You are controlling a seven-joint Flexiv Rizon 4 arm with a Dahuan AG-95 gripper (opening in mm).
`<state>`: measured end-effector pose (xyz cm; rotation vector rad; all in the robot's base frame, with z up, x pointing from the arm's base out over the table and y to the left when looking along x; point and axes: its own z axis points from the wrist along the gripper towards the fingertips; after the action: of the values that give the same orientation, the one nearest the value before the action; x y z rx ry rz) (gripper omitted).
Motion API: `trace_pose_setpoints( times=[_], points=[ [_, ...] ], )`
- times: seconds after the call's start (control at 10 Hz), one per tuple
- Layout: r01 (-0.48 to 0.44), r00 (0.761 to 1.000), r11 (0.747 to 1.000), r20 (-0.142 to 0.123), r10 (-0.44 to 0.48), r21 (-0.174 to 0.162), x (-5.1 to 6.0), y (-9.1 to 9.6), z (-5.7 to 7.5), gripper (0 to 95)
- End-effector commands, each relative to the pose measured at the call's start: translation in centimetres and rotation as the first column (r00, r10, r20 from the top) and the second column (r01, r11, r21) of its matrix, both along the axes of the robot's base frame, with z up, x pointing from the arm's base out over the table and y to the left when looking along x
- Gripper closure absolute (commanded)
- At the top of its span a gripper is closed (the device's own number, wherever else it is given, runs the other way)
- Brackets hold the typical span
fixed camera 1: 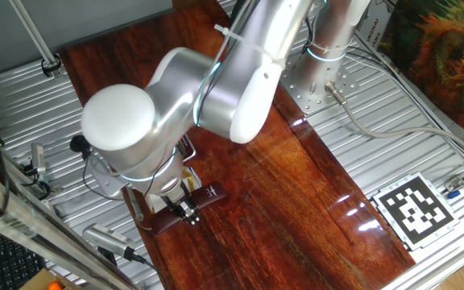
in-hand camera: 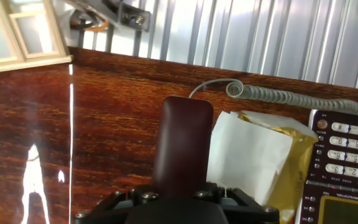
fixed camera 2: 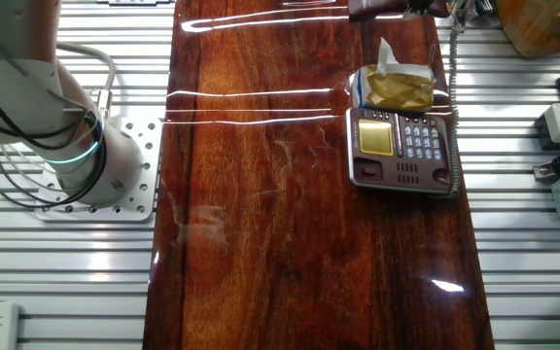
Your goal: Place the handset of the telephone on the corresponding phone cradle
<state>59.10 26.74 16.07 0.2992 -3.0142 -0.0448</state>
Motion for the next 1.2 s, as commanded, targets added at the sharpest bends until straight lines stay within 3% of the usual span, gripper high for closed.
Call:
trace_pose_setpoints(
  times=[0.1, 0.5, 1.2],
  points=[
    [0.002, 1.000, 1.000, 0.005, -0.002, 0.004, -0.2, -0.8, -0.2, 95.0],
    [-0.034, 0.999, 0.999, 0.016, 0.034, -0.001, -1.1, -4.0, -0.6, 95.0],
    [-0.039, 0.999, 0.999, 0.017, 0.039, -0.002, -1.4, -4.6, -0.5, 95.0]
  ],
)
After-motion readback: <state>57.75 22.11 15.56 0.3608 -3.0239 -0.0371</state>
